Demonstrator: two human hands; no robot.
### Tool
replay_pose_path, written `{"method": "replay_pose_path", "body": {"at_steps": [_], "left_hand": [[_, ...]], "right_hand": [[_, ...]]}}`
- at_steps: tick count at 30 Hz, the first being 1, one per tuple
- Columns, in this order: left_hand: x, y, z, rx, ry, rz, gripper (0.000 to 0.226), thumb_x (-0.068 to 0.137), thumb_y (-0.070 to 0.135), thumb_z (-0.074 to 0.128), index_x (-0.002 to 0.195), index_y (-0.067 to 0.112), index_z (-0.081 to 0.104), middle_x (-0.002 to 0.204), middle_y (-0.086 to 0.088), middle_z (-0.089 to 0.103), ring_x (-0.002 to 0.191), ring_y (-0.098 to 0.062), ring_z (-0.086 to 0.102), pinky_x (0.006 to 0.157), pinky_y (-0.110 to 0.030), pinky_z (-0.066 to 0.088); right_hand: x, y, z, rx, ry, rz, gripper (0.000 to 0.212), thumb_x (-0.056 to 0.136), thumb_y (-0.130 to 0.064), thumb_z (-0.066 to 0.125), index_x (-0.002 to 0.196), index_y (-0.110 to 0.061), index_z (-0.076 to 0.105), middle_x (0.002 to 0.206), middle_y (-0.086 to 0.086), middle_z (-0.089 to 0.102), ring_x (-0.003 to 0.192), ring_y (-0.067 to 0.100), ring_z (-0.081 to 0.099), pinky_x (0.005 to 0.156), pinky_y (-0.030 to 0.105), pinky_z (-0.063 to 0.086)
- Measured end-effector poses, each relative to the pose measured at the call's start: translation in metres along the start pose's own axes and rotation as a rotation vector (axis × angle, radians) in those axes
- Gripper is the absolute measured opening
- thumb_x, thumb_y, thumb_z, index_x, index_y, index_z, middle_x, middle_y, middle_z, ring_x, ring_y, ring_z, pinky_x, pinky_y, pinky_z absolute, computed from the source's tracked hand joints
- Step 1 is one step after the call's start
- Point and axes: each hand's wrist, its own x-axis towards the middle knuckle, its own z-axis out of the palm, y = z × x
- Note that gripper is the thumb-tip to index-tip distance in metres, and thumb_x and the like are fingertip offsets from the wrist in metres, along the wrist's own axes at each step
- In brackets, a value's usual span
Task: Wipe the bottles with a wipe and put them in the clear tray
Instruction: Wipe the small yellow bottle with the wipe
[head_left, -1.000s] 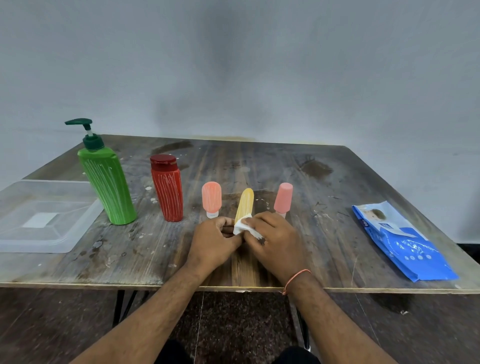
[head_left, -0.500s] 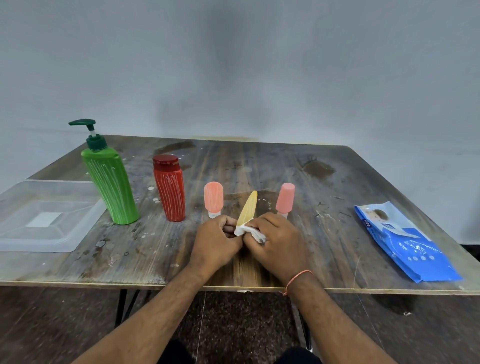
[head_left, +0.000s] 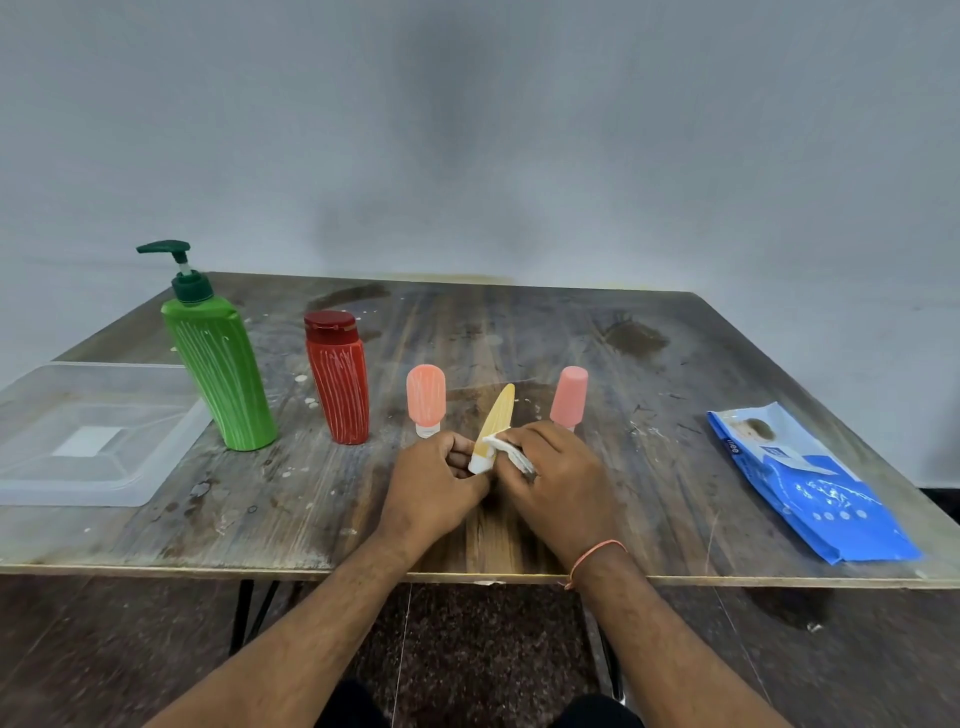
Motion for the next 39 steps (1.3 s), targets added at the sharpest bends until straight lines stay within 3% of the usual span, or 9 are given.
{"method": "replay_pose_path", "body": {"at_steps": [3, 7, 14, 18, 24, 27, 29, 35, 39], "left_hand": [[0.000, 0.000, 0.000, 0.003, 0.006, 0.001, 0.023, 0.080, 0.018, 0.086, 0.096, 0.028, 0.073, 0.084, 0.015, 0.076, 0.077, 0.003, 0.071, 0.072, -0.020, 0.060], [0.000, 0.000, 0.000, -0.018, 0.012, 0.003, 0.021, 0.079, 0.016, 0.085, 0.093, 0.028, 0.074, 0.083, 0.015, 0.077, 0.078, 0.003, 0.072, 0.068, -0.016, 0.057], [0.001, -0.001, 0.000, 0.015, 0.008, 0.015, 0.021, 0.080, 0.018, 0.085, 0.095, 0.028, 0.074, 0.084, 0.016, 0.076, 0.078, 0.004, 0.071, 0.069, -0.016, 0.057], [0.001, -0.001, 0.000, -0.008, 0.001, 0.007, 0.021, 0.080, 0.016, 0.085, 0.094, 0.028, 0.074, 0.085, 0.016, 0.077, 0.079, 0.003, 0.072, 0.070, -0.018, 0.058], [0.002, -0.005, 0.000, -0.009, -0.005, 0.016, 0.021, 0.081, 0.021, 0.086, 0.098, 0.027, 0.075, 0.086, 0.016, 0.077, 0.080, 0.001, 0.072, 0.074, -0.024, 0.062], [0.002, -0.005, 0.000, -0.029, -0.010, 0.024, 0.019, 0.083, 0.016, 0.083, 0.097, 0.027, 0.076, 0.087, 0.017, 0.078, 0.082, 0.002, 0.072, 0.076, -0.023, 0.062], [0.003, -0.004, 0.000, -0.054, -0.014, 0.032, 0.018, 0.086, 0.019, 0.083, 0.101, 0.027, 0.078, 0.089, 0.019, 0.078, 0.083, 0.003, 0.073, 0.077, -0.021, 0.061], [0.003, -0.002, 0.001, -0.054, 0.014, 0.045, 0.015, 0.093, 0.026, 0.078, 0.105, 0.035, 0.073, 0.090, 0.022, 0.077, 0.086, 0.007, 0.071, 0.076, -0.010, 0.053], [0.004, -0.004, 0.001, -0.010, -0.001, 0.051, 0.012, 0.096, 0.031, 0.074, 0.107, 0.035, 0.073, 0.092, 0.022, 0.077, 0.088, 0.008, 0.070, 0.077, -0.013, 0.054]], "right_hand": [[0.000, -0.001, -0.002, 0.037, -0.019, -0.049, 0.020, 0.096, -0.022, 0.070, 0.112, -0.019, 0.082, 0.105, -0.005, 0.074, 0.092, 0.018, 0.069, 0.075, 0.037, 0.059], [-0.001, -0.004, -0.003, 0.015, -0.042, -0.059, 0.014, 0.092, -0.029, 0.073, 0.100, -0.022, 0.082, 0.096, -0.008, 0.074, 0.084, 0.015, 0.068, 0.069, 0.037, 0.056], [0.001, -0.003, -0.005, 0.037, -0.034, -0.069, 0.020, 0.096, -0.026, 0.070, 0.111, -0.021, 0.083, 0.104, -0.007, 0.074, 0.090, 0.016, 0.069, 0.072, 0.034, 0.058], [0.000, -0.006, -0.005, 0.002, -0.076, -0.056, 0.020, 0.096, -0.036, 0.069, 0.103, -0.023, 0.083, 0.098, -0.010, 0.073, 0.082, 0.011, 0.066, 0.066, 0.034, 0.056], [0.001, -0.001, -0.004, 0.036, -0.040, -0.023, 0.022, 0.097, -0.025, 0.068, 0.113, -0.021, 0.082, 0.105, -0.008, 0.073, 0.089, 0.013, 0.068, 0.072, 0.030, 0.057], [0.001, -0.006, -0.006, 0.034, -0.071, -0.028, 0.018, 0.093, -0.031, 0.070, 0.103, -0.025, 0.083, 0.098, -0.011, 0.072, 0.083, 0.011, 0.067, 0.067, 0.029, 0.054], [0.002, -0.006, -0.005, 0.040, -0.055, 0.023, 0.016, 0.091, -0.032, 0.070, 0.099, -0.023, 0.082, 0.095, -0.011, 0.071, 0.081, 0.011, 0.065, 0.068, 0.030, 0.055], [0.006, 0.004, -0.007, 0.236, 0.051, 0.399, 0.009, 0.095, -0.027, 0.077, 0.103, -0.030, 0.077, 0.087, -0.018, 0.068, 0.078, 0.003, 0.064, 0.065, 0.010, 0.040], [0.007, 0.008, -0.003, 0.265, 0.004, 0.505, 0.010, 0.095, -0.038, 0.076, 0.104, -0.033, 0.078, 0.083, -0.019, 0.071, 0.079, 0.005, 0.067, 0.064, 0.023, 0.052]]}}
